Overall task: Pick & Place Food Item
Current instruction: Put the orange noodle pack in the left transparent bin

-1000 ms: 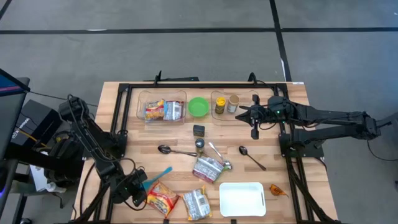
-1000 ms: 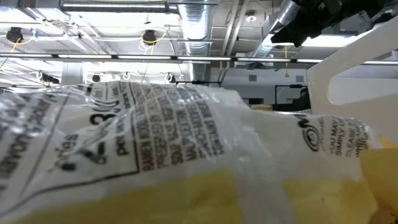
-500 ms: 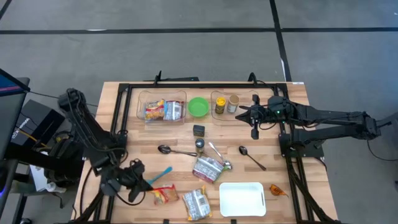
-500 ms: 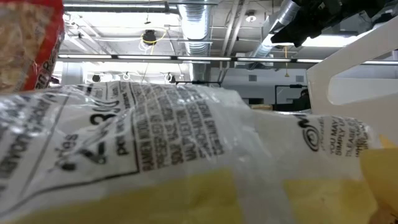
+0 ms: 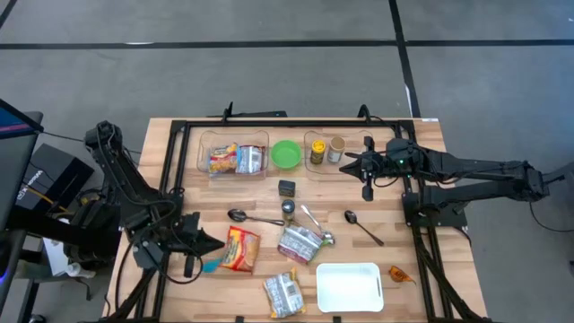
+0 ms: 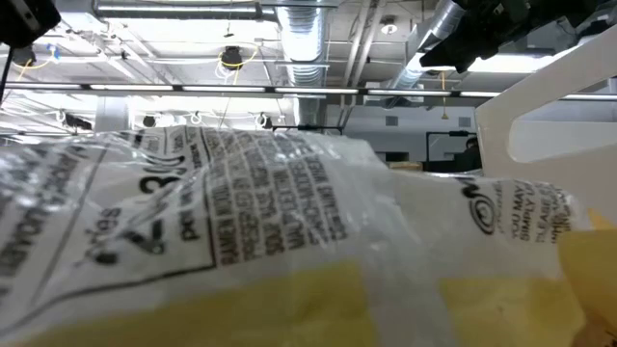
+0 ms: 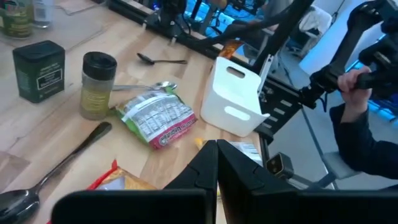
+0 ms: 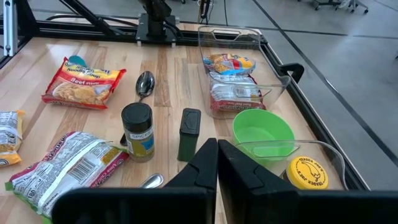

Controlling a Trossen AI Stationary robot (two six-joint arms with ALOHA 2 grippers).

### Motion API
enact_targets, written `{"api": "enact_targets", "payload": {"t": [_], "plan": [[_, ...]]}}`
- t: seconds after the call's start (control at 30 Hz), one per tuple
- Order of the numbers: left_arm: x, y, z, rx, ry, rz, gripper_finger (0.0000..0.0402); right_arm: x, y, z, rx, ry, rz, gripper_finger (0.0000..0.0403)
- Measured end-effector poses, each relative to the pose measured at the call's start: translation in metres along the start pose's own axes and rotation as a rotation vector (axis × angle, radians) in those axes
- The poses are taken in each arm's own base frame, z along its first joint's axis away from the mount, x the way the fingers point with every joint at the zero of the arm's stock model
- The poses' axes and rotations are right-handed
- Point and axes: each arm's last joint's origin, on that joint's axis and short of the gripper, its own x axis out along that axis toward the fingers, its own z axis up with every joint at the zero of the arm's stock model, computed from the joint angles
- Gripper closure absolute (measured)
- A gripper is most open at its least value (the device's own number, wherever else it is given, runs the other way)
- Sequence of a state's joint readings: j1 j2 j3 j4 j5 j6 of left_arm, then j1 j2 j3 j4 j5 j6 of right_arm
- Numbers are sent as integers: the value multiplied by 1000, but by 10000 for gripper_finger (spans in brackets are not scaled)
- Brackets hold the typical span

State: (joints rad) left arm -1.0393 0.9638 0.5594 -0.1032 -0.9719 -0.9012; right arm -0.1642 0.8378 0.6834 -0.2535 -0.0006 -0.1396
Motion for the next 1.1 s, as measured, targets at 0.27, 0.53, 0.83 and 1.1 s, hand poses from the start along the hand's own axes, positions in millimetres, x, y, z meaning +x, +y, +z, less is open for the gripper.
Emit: {"api": "enact_targets", "payload": {"t": [0.27, 0.53, 0.83, 1.1], "plan": [[2, 11, -4, -95, 31, 80, 401, 0, 0, 0, 7, 0, 0, 398], [15, 35, -14, -120, 116, 279, 401, 0, 0, 0, 9, 1, 0, 398], [38, 50, -32, -40, 279, 435, 401, 0, 0, 0, 9, 0, 0, 398], [55, 57, -41, -121, 417, 496, 394, 0, 0, 0, 9, 1, 0, 398]]}}
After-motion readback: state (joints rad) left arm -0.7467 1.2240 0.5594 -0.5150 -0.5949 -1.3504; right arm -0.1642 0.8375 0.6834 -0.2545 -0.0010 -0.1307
